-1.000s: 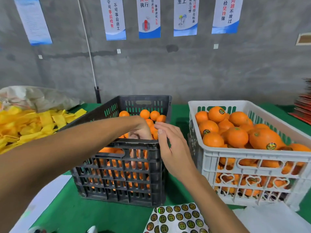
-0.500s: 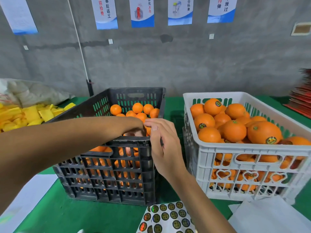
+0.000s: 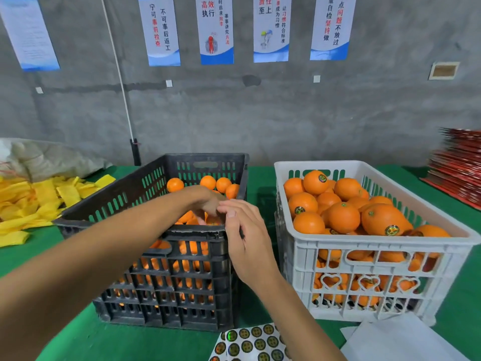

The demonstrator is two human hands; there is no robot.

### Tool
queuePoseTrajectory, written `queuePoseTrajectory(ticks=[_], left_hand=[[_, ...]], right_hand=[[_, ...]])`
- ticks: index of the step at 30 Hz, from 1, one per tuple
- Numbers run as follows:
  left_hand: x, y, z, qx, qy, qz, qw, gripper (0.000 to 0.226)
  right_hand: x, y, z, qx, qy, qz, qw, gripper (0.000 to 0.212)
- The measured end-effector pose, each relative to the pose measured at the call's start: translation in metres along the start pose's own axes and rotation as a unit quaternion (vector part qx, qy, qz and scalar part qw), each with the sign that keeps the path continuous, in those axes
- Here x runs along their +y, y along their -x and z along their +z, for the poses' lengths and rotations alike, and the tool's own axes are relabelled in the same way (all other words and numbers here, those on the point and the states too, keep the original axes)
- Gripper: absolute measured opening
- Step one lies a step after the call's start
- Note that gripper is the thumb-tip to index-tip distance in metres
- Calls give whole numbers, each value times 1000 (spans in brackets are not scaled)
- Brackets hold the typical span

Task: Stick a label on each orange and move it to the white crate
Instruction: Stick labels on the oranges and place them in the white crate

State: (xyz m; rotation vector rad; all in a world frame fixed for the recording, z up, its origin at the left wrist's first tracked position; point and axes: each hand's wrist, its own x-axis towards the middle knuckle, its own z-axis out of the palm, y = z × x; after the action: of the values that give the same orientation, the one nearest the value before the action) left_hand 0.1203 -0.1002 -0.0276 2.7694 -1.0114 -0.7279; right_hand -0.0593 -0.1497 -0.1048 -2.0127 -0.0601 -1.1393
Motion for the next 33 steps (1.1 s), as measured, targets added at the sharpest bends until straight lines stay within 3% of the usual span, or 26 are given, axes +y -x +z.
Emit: queuePoseTrajectory(ticks=[3, 7, 11, 16, 21, 23, 28, 33], left_hand=[[9, 34, -12, 142, 158, 45, 976, 38], [2, 81, 1, 392, 144, 134, 899, 46], [8, 126, 33, 488, 181, 175, 836, 52], [34, 157, 97, 513, 150, 259, 804, 55], [45, 155, 165, 525, 160, 292, 783, 66], [40, 148, 192, 503, 141, 294, 801, 70], [16, 121, 260, 358, 104, 243, 895, 71], [-10, 105, 302, 334, 155, 180, 912, 66]], right_hand=[[-7, -2, -5, -23, -3, 21, 1000, 36], [-26, -10, -22, -27, -19, 55, 998, 39], [-50, -9, -43, 16, 1, 22, 1000, 41], [-61, 19, -63, -34, -27, 36, 998, 56], [-46, 73, -82, -30, -54, 60, 996, 56], [-33, 96, -88, -60, -52, 93, 993, 53], [22, 151, -94, -166, -29, 233, 958, 56], [48, 179, -91, -330, 131, 187, 916, 81]])
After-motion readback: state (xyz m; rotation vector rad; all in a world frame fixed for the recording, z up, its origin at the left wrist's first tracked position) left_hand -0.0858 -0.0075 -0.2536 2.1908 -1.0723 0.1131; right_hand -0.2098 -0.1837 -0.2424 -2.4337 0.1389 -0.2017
